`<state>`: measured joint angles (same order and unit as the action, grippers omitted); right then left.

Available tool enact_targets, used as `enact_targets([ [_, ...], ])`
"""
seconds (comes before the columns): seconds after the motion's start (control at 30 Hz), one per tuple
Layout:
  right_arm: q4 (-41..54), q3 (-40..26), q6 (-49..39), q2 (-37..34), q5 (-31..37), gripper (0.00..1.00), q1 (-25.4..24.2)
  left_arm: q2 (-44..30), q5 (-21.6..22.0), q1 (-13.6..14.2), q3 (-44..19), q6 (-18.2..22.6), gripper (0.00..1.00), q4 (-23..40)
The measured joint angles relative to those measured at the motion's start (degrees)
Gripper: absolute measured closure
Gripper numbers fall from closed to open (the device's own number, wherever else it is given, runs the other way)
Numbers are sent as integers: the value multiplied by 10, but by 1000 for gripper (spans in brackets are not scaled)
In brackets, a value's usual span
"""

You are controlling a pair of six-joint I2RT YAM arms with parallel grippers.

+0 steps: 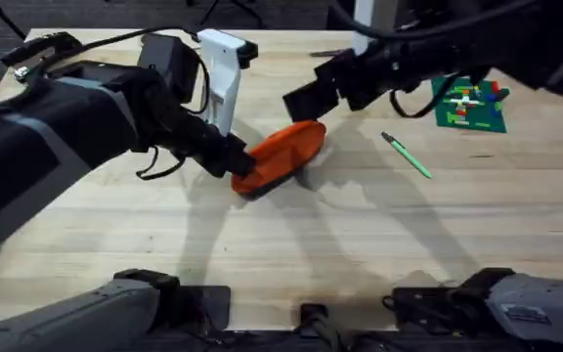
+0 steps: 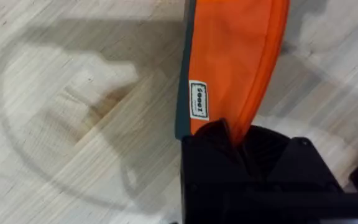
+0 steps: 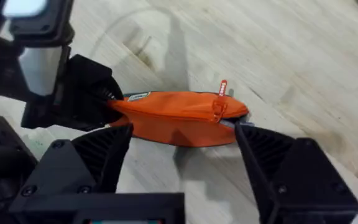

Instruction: Unzip the bag, pick up the pens from the table one at a time and place them inside, then zip the bag closed.

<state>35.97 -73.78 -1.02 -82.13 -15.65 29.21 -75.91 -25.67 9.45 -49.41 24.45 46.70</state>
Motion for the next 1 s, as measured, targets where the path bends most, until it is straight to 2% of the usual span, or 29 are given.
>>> enact_targets([
  [0.27,-27,0,6,-45,15,4,6,0,0,0,0,0,958,0],
  [0.3,-44,0,6,-73,19,4,6,0,0,0,0,0,958,0],
  [0.73,-82,0,6,-143,24,7,6,0,0,0,0,0,958,0],
  [1.0,-85,0,6,-168,24,45,6,0,0,0,0,0,958,0],
])
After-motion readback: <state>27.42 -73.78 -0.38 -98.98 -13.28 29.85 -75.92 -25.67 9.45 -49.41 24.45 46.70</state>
